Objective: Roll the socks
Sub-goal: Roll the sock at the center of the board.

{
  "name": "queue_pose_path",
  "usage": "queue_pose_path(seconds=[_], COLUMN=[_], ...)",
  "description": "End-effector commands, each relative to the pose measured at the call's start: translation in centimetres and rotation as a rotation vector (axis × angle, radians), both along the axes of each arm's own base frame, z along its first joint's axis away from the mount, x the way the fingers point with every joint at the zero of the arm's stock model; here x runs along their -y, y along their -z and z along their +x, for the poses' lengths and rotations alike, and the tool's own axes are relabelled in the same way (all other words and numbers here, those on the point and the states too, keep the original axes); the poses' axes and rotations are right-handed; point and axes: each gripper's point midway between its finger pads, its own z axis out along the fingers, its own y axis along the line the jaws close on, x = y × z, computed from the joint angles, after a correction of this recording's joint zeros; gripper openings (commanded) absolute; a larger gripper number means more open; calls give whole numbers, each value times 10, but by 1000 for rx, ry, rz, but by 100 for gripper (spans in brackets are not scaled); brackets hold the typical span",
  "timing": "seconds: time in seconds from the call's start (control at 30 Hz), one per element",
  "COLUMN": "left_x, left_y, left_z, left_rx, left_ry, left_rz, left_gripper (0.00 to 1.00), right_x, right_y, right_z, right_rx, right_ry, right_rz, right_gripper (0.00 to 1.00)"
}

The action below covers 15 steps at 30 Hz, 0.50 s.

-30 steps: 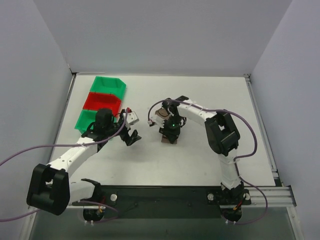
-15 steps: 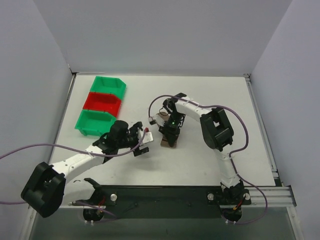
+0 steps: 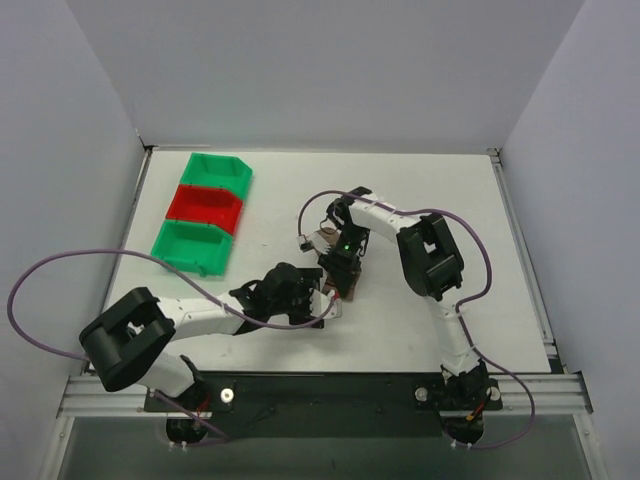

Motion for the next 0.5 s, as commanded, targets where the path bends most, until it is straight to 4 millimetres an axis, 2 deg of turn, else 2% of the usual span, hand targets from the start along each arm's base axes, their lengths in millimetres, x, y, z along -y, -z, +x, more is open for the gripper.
queue_pose_path(seconds=[0.0, 0.17, 0.3, 0.47], left_x=[26, 40, 43, 46], left_y=[-32, -22, -2, 10], left_z=[27, 25, 27, 30], left_rx=[151, 153, 130, 113], left_ry=[-10, 12, 12, 9], left_rz=[-56, -30, 25, 53], left_gripper=[96, 93, 90, 82], right_x=[6, 6, 5, 6], right_y=[-1, -3, -3, -4], right_z=[-9, -7, -7, -7], right_rx=[-62, -60, -62, -61], right_ry=[6, 6, 5, 8], right_rz=[-34, -25, -24, -20], right_gripper=[0, 0, 0, 0])
